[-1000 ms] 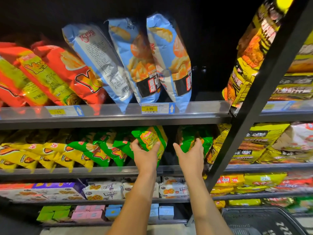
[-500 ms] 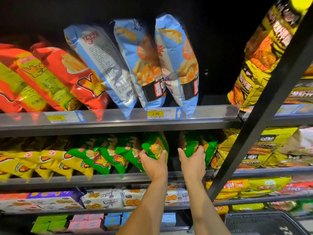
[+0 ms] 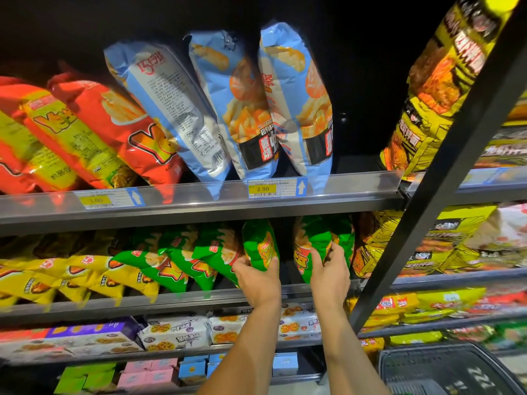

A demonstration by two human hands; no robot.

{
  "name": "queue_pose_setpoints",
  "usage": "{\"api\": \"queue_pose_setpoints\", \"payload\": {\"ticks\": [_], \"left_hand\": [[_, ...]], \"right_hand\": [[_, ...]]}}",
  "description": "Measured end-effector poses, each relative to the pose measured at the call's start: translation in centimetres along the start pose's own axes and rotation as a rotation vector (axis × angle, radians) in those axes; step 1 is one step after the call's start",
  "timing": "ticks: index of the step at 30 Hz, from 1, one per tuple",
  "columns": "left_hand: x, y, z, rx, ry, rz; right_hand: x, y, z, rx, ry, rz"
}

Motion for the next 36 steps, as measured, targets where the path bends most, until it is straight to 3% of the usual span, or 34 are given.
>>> {"api": "queue_pose_setpoints", "payload": {"ticks": [12, 22, 29, 36], "left_hand": [[-0.4, -2.5, -2.8, 0.054, 0.004, -0.016], [-4.7, -7.7, -6.2, 0.433, -0.114, 0.157], [-4.1, -11.7, -7.6, 0.725, -0.075, 0.103], [-3.8, -14.3, -9.0, 0.647, -0.12, 0.121]], "right_hand": [[1.8, -1.2, -5.8, 0.029, 0.251, -0.011], [0.2, -2.4, -9.5, 0.449, 0.372, -0.053], [0.0, -5.1, -11.3, 0.702, 0.406, 0.02], [0.1, -7.8, -10.5, 0.791, 0.494, 0.182]]}}
Point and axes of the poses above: each hand's wrist, its own y-axis towards the middle knuckle, its own z-axis out of the palm, x = y × z, the point moved 6 cm from there along y, towards the middle knuckle, and after that the axes turned 4 degrees about -x, right-handed, at the moved point
